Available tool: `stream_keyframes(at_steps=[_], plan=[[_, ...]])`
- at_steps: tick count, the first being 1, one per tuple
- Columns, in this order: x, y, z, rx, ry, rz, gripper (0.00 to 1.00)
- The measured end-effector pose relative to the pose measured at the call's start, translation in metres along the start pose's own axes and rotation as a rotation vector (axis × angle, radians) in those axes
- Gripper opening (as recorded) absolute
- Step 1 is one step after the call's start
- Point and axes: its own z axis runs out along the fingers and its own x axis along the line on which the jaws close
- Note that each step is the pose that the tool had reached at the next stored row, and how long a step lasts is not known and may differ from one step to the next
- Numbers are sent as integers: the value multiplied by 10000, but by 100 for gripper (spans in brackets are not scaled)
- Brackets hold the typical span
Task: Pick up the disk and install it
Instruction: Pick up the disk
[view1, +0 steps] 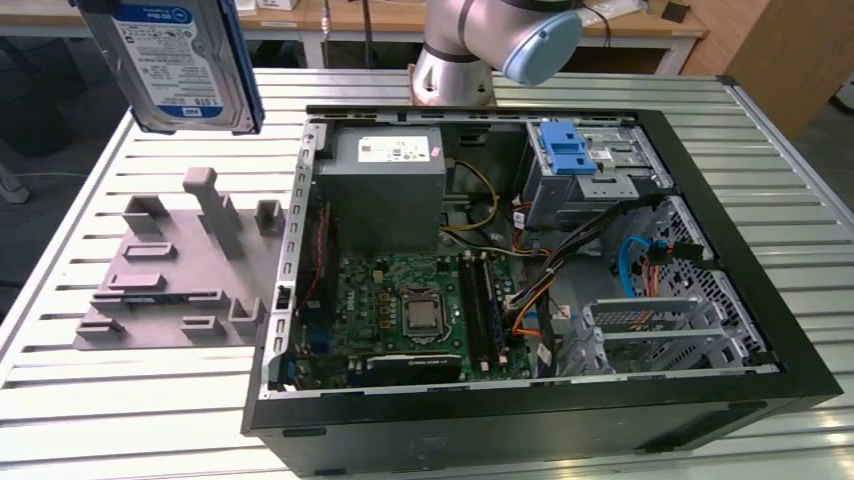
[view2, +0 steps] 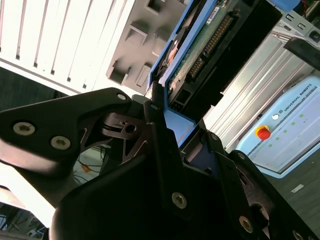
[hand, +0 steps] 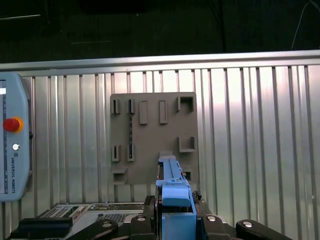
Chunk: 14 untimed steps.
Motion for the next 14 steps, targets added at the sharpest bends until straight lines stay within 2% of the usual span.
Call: stream_keyframes(at_steps=[14], plan=[[0,-171,-5,0,0,0,37]])
